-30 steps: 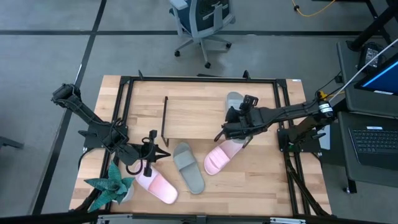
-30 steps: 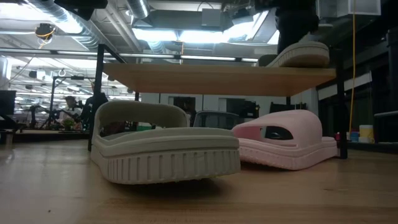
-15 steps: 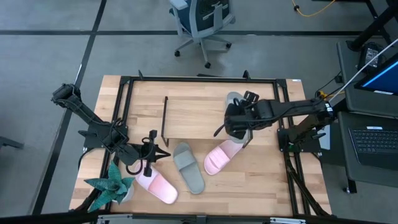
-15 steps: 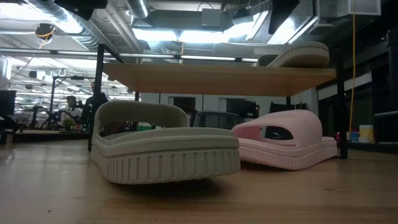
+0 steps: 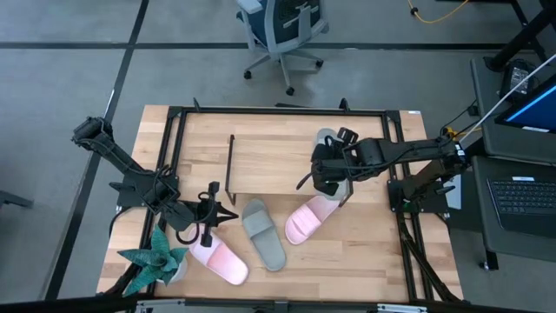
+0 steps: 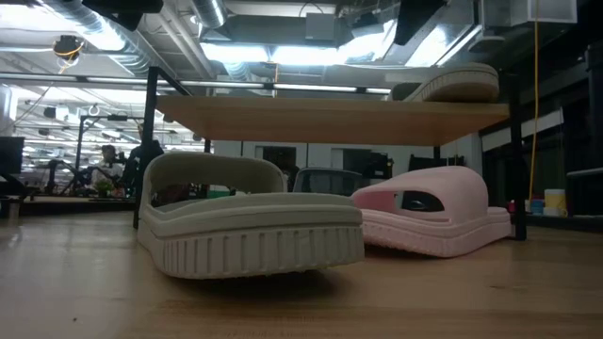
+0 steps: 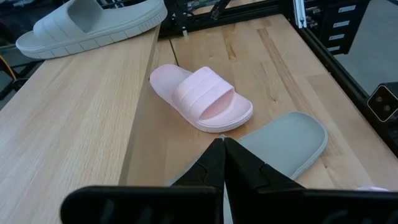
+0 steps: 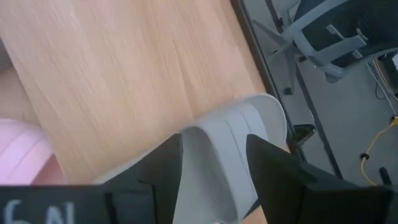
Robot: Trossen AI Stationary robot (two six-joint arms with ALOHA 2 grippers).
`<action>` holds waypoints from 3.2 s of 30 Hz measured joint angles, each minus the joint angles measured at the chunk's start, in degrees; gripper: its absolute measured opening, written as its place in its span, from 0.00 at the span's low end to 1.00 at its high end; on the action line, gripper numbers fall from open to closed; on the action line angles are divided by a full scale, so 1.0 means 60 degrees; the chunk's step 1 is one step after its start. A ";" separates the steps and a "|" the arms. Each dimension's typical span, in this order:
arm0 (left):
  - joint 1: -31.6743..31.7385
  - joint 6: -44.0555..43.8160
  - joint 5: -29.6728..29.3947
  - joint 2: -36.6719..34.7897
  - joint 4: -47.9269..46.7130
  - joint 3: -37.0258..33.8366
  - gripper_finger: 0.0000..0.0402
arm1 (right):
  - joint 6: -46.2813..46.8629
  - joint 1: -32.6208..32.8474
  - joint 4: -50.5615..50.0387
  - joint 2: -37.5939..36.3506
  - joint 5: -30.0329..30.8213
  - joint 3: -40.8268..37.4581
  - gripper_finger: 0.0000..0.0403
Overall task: Pick and place slides into the shelf
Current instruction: Put the gray slide on the shelf
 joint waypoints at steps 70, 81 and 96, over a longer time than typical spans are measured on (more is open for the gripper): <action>-0.0626 -0.0248 0.2178 0.1068 0.3040 -0.0003 0.00 | -0.2817 0.6007 1.6798 -0.0477 0.1196 -0.8801 0.44; -0.0629 -0.1255 0.1287 0.2720 0.0391 0.2302 0.00 | -0.2930 0.5317 1.6744 -0.0477 0.1201 -0.8787 0.44; -0.0481 -0.4652 0.0160 0.5238 -0.4819 0.5931 0.00 | -0.3017 0.5282 1.6039 -0.0481 0.1192 -0.8777 0.44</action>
